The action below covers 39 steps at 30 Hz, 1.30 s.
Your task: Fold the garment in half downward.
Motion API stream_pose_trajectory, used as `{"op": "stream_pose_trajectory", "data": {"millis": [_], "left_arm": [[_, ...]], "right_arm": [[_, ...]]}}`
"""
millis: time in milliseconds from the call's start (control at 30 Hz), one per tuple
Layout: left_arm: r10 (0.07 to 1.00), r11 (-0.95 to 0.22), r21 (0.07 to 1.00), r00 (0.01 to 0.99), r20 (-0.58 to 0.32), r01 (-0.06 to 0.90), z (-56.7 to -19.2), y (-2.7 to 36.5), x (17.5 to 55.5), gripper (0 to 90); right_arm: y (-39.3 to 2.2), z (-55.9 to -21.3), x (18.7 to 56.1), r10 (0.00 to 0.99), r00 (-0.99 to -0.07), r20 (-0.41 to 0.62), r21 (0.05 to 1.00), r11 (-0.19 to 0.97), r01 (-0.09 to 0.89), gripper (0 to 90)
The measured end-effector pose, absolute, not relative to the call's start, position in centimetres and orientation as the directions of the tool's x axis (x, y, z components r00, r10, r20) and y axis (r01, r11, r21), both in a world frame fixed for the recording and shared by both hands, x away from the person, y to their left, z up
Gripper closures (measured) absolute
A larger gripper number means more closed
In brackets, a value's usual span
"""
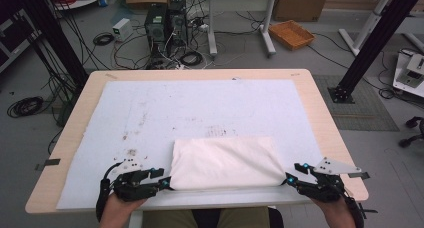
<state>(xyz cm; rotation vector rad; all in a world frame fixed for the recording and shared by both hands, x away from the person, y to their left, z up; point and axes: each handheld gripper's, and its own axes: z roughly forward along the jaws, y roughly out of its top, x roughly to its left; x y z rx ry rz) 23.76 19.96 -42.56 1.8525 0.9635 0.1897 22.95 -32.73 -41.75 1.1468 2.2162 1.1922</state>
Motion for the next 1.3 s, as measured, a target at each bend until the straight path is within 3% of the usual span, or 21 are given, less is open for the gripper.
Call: {"op": "stream_pose_trajectory", "data": {"millis": [133,333,400,433,500,600,733,767,800,833,867,933,1300], "left_arm": [[0.735,-0.111,0.86,0.624,-0.267,0.499,-41.1,20.0,26.1,46.9],[0.761,-0.074,0.864,0.588,-0.274,0.499,-40.3,18.5,30.2,43.6],[0.767,-0.089,0.841,0.576,-0.284,0.534,-41.1,17.5,32.2,42.7],[0.797,-0.127,0.804,0.542,-0.266,0.581,-42.4,16.8,34.0,42.7],[0.807,-0.127,0.789,0.525,-0.27,0.602,-42.9,16.8,34.5,42.7],[0.814,-0.121,0.759,0.502,-0.293,0.64,-44.0,17.0,35.5,43.9],[0.809,-0.173,0.737,0.521,-0.273,0.654,-44.6,16.8,35.8,65.3],[0.809,-0.178,0.729,0.52,-0.274,0.661,-44.7,16.7,35.9,65.3],[0.809,-0.188,0.719,0.52,-0.273,0.669,-44.8,16.7,35.9,74.0],[0.808,-0.187,0.725,0.524,-0.271,0.663,-44.9,16.6,35.8,85.4],[0.808,-0.18,0.727,0.521,-0.274,0.662,-44.9,16.6,35.8,86.1],[0.811,-0.148,0.743,0.509,-0.286,0.653,-44.7,16.7,35.8,86.6],[0.827,0.045,0.822,0.441,-0.349,0.567,-44.0,17.0,36.7,86.7]], "right_arm": [[-32.9,-40.9,24.3,0.832,-0.554,0.03,0.848,0.272,0.455,38.1],[-32.0,-40.1,28.1,0.851,-0.523,0.045,0.862,0.231,0.451,36.7],[-31.7,-40.2,29.1,0.853,-0.52,0.046,0.86,0.231,0.455,36.4],[-30.0,-41.0,32.8,0.854,-0.516,0.065,0.833,0.238,0.499,36.5],[-29.6,-41.3,33.4,0.853,-0.518,0.07,0.83,0.239,0.505,36.7],[-28.7,-42.1,35.1,0.852,-0.518,0.074,0.799,0.26,0.542,40.8],[-28.2,-43.7,36.8,0.826,-0.554,0.105,0.733,0.312,0.605,57.1],[-28.2,-43.7,36.8,0.826,-0.554,0.105,0.733,0.312,0.605,57.1],[-28.1,-43.9,37.0,0.819,-0.563,0.112,0.72,0.324,0.613,61.2],[-28.0,-44.3,37.2,0.792,-0.598,0.123,0.701,0.357,0.617,78.6],[-27.9,-44.3,37.1,0.784,-0.61,0.12,0.707,0.364,0.607,84.3],[-27.8,-44.1,37.0,0.782,-0.616,0.091,0.713,0.381,0.589,87.2],[-29.4,-43.1,37.4,0.858,-0.514,0.017,0.797,0.299,0.525,89.1]]}}
